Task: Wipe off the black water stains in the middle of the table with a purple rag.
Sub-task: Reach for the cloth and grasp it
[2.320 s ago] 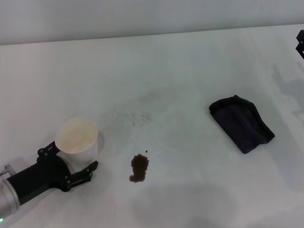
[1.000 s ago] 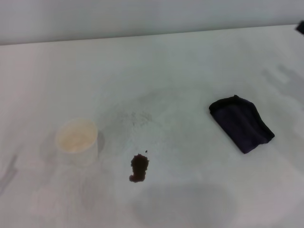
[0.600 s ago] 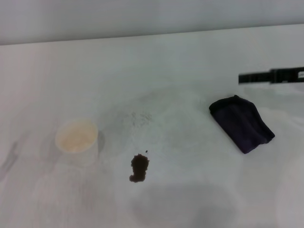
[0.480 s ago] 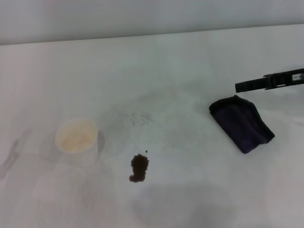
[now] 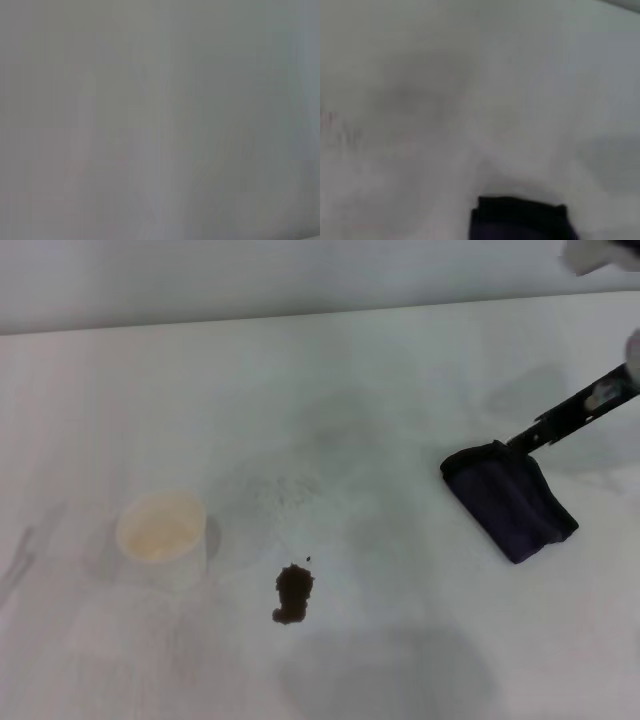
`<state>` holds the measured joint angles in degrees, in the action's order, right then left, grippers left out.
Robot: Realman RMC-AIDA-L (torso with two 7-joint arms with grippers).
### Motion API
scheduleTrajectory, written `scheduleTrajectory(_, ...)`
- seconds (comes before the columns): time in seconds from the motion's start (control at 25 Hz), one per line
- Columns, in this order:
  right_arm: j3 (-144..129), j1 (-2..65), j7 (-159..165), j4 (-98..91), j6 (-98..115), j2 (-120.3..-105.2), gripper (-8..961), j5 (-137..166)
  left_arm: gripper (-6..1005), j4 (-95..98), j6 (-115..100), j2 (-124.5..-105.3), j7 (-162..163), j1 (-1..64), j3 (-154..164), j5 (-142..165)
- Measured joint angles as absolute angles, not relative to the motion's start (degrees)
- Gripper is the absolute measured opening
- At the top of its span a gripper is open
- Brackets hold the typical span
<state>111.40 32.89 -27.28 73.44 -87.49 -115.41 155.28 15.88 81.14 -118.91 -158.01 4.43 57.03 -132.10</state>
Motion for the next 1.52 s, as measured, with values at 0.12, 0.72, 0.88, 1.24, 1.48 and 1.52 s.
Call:
scheduleTrajectory(0.12,104.7,34.25,-23.37,73.45,-87.29,-115.18,742,155.92,880,15.88,81.06,-118.92,-158.5,4.48,57.04,-132.56)
scheduleTrajectory(0.72,96.84,39.93,-21.52,61.39,-83.8,-115.39,705,157.27,879,15.48,79.97,-118.91,-159.01,5.27,57.04,-132.72)
scheduleTrajectory(0.88,95.14,40.51,-21.25,58.59,-82.48,-115.31,688,157.86,879,15.46,79.93,-118.92,-159.0,5.31,57.04,-132.72)
scheduleTrajectory(1.24,94.23,40.99,-21.24,55.94,-81.44,-115.38,669,158.08,880,15.29,79.7,-118.91,-158.99,5.78,57.04,-132.72)
scheduleTrajectory(1.48,92.79,41.1,-21.09,55.75,-81.3,-115.46,620,158.66,880,15.29,79.69,-118.91,-158.99,5.94,57.04,-132.72)
scheduleTrajectory(1.52,92.72,41.1,-21.09,55.74,-81.29,-115.5,574,158.93,880,15.29,79.68,-118.92,-158.99,5.95,57.04,-132.72)
